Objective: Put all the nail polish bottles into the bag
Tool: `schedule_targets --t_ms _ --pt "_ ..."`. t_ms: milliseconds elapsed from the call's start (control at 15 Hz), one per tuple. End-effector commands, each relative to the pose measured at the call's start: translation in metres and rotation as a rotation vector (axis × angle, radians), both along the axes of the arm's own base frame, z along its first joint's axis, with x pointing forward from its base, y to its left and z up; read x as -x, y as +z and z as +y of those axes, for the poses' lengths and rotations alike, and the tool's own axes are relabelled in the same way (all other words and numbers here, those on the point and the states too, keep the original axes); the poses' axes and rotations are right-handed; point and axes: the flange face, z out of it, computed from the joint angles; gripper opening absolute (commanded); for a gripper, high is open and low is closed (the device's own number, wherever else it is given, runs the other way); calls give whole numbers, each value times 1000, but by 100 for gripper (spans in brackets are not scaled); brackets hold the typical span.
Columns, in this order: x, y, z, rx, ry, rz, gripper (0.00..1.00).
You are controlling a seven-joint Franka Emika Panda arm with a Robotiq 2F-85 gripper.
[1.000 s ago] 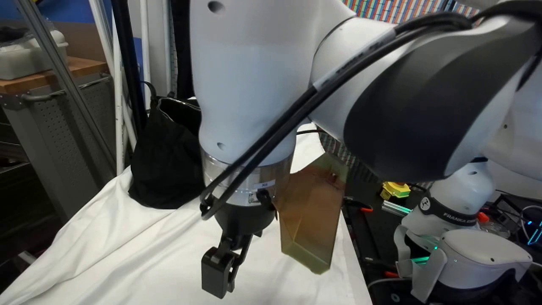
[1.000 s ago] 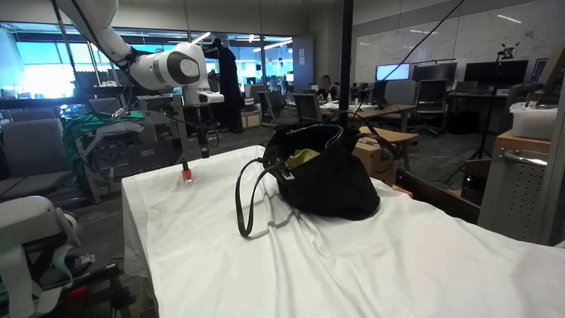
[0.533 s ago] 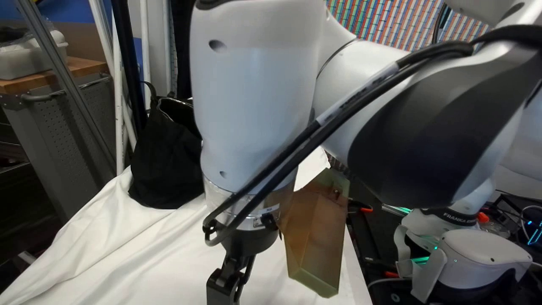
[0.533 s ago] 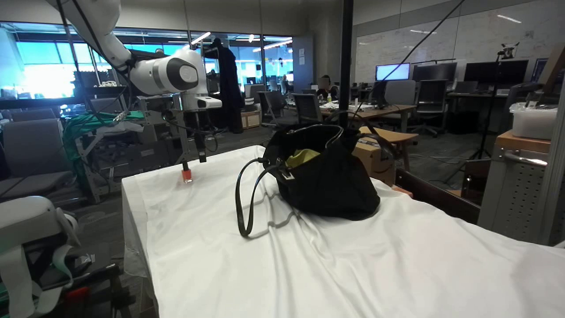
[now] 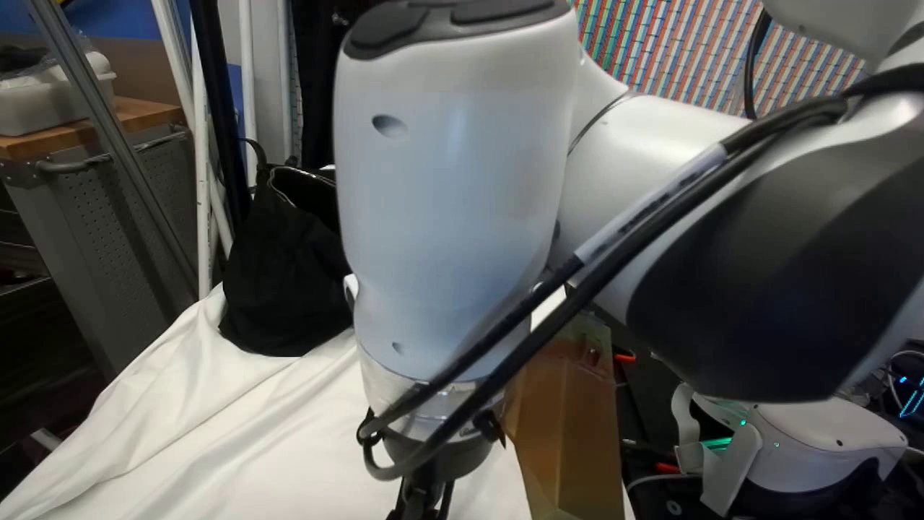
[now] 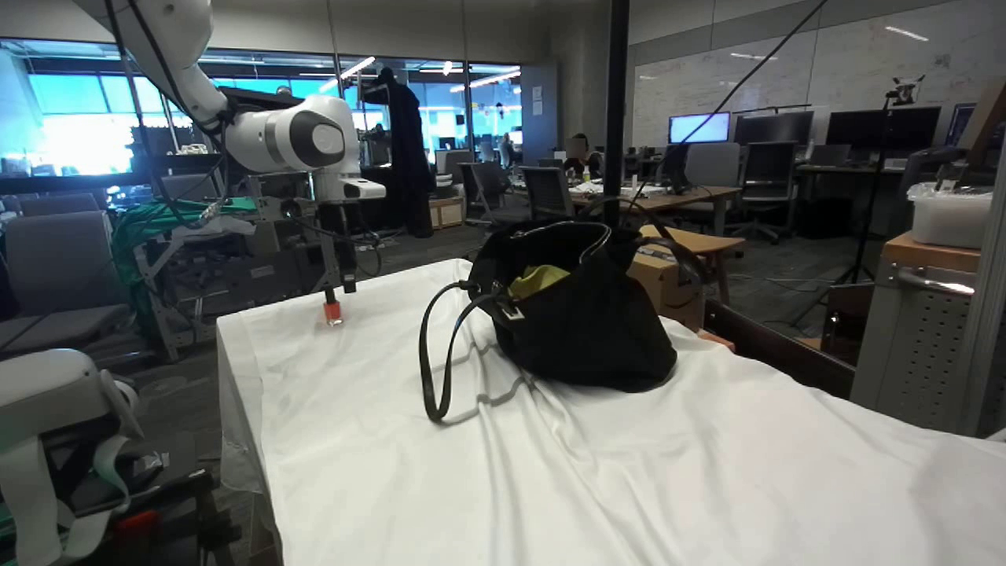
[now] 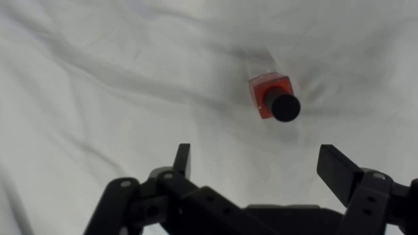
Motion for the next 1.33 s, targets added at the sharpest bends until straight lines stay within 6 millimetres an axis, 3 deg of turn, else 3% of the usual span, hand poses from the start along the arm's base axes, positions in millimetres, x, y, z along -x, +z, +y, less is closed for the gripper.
schedule_targets --t_ms 0,933,1267 --pt "11 -2 14 -28 46 8 100" --pt "56 -18 45 -24 151 46 100" --pt "47 -22 27 -32 183 51 100"
